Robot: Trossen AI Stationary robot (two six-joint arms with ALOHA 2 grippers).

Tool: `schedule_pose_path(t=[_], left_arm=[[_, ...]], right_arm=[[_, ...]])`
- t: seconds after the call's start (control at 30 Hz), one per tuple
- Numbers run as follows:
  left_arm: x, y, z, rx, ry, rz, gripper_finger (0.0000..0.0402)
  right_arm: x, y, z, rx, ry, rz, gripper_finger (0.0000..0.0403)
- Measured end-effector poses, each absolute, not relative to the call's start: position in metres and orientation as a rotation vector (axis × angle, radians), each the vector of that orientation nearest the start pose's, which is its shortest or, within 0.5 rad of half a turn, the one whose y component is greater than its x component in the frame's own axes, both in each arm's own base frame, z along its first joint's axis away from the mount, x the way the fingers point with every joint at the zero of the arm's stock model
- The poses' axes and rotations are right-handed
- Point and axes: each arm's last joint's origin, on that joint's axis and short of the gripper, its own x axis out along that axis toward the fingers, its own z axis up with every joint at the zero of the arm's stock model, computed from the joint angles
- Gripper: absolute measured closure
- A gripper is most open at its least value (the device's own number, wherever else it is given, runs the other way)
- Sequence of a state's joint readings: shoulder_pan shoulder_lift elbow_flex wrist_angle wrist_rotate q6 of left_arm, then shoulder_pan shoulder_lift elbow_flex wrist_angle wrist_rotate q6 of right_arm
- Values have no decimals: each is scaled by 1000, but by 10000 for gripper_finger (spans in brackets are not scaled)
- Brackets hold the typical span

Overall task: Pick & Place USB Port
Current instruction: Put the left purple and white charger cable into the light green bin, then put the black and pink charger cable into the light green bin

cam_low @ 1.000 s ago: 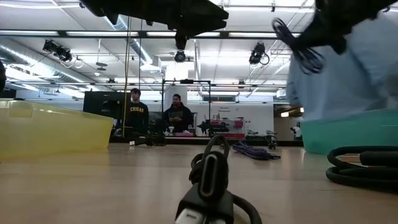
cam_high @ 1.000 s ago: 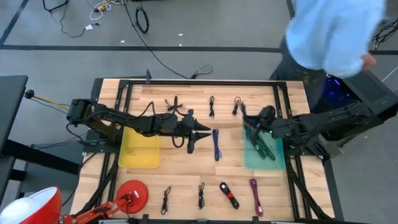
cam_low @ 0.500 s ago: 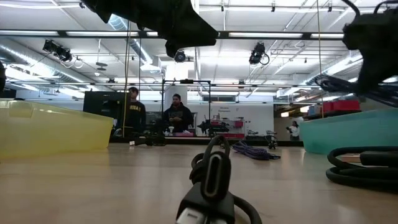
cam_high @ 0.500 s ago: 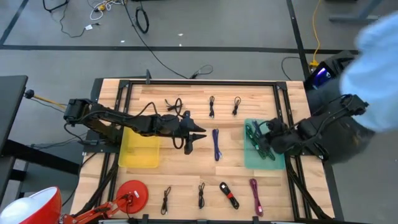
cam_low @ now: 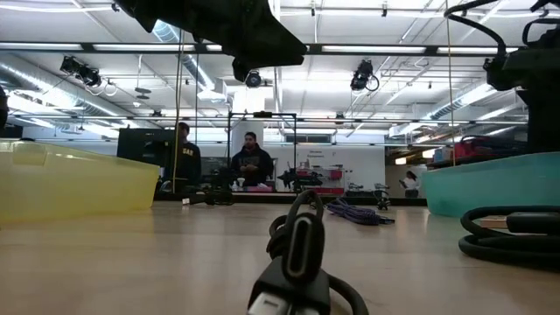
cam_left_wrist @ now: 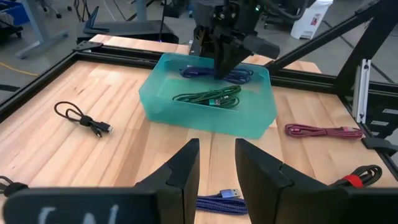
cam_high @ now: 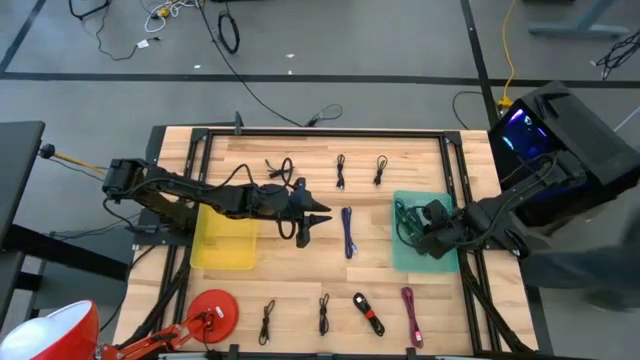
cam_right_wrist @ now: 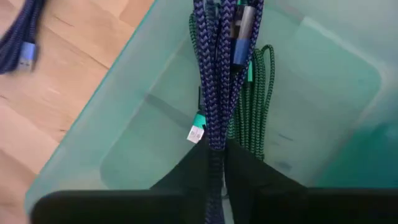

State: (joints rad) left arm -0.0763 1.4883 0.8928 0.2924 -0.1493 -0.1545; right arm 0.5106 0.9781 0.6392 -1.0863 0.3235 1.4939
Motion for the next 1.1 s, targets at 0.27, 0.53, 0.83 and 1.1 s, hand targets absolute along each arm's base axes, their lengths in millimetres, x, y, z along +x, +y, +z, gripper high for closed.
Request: schedule_pose_path(t=[0.27,0.53,0.83,1.1], left_arm=[[326,-21,250,-137,295,98,294],[326,-21,249,-170,307,105,294],[323,-38,244,-242,354,79,294],[316,-73,245,-248,346,70,294]], right_arm=[[125,57,205,608,1015,-772,261],[151,72,251,662,823,-434,231],[185,137,275,726,610,135,257],[184,200,251,852,639,250,309]])
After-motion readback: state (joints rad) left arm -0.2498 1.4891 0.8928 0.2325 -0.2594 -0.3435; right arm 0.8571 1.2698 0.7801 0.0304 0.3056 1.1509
